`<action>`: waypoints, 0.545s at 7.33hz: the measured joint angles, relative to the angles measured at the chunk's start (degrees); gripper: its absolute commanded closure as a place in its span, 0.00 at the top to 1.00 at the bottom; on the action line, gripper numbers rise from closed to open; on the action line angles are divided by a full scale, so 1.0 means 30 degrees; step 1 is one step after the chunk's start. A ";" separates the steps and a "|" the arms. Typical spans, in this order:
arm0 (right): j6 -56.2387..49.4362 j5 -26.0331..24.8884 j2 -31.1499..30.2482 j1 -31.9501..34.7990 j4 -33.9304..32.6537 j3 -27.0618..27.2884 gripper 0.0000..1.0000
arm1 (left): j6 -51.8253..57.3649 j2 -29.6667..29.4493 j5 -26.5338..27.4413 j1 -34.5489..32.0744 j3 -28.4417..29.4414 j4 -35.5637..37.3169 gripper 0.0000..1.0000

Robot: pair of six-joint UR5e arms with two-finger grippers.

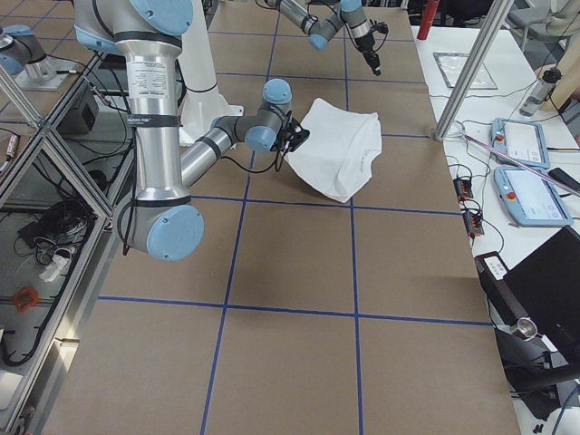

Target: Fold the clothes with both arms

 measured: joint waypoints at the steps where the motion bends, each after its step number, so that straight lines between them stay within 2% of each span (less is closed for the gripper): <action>1: 0.0873 0.1924 -0.0473 -0.1191 0.0007 0.0502 0.00 | -0.1367 0.0560 -0.1360 0.0118 -0.1562 0.0051 0.45; 2: 0.1659 0.3094 -0.0819 -0.2708 0.0010 0.0783 0.99 | -0.2744 0.1247 -0.2426 0.0432 -0.3315 0.0073 0.49; 4: 0.2258 0.3803 -0.2148 -0.5168 0.0012 0.1013 1.00 | -0.5490 0.2374 -0.3190 0.1820 -0.6181 0.0083 0.60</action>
